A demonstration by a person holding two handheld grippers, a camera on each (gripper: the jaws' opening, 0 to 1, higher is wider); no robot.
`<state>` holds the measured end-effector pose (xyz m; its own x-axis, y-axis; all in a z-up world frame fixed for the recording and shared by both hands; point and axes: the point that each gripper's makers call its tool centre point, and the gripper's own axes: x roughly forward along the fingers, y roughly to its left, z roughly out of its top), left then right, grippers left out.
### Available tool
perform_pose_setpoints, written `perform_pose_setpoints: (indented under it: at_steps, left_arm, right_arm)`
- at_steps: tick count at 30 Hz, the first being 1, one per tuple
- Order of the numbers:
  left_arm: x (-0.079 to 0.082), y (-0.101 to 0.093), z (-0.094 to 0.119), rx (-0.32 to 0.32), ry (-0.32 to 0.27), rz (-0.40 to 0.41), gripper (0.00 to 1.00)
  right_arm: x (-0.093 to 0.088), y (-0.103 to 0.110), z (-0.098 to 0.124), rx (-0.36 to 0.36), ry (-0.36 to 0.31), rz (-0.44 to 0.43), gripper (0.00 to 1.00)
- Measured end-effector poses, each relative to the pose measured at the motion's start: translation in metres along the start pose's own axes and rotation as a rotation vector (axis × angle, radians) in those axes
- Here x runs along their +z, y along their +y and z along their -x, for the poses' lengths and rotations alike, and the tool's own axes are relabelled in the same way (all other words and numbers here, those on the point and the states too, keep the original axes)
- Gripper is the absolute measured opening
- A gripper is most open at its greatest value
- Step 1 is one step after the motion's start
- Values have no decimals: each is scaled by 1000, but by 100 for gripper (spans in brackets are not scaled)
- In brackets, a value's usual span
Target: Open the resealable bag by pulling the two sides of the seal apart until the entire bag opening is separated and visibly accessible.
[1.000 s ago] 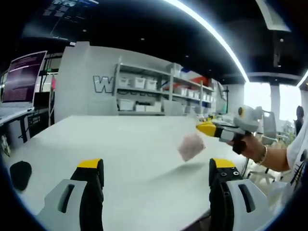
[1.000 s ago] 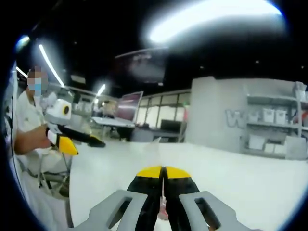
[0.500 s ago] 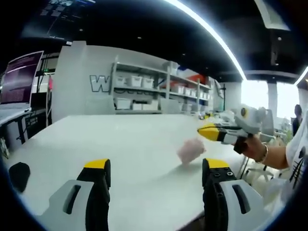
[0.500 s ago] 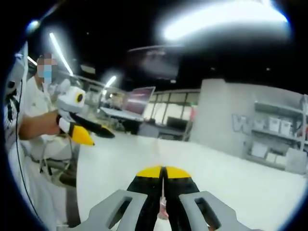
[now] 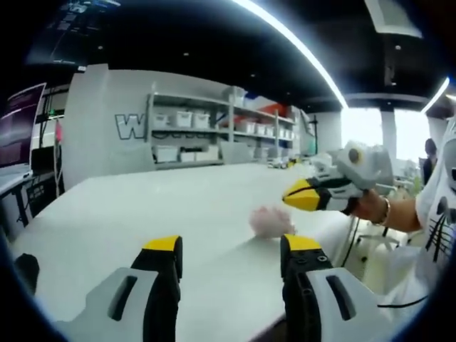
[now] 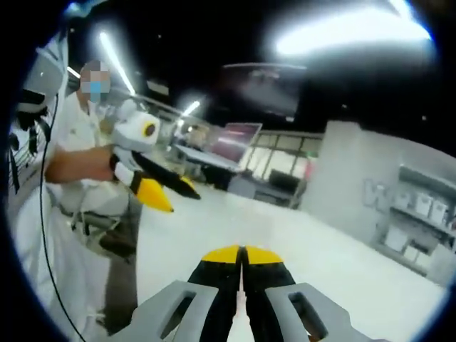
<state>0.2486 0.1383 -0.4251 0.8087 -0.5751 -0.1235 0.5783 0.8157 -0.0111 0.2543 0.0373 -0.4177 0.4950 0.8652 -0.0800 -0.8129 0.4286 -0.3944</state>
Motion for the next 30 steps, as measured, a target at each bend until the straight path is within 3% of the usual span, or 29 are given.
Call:
perform_pose_setpoints:
  at_steps: [6,20,25,30]
  left_arm:
    - [-3,-4,-1,-21,11,-42,45]
    - [-18,-8,-2,-40,60,-123,39]
    - [-26,-11,-1,-46,82,-182,35]
    - [-32,-19,0,-74,90,-258,30]
  right_arm:
    - [-1,11,-2,36,24,68,0]
    - [-6,35,0,96,97,212,0]
    - [-8,36,3,113,113,224,0]
    - [-16,49,7,177,163,280,0]
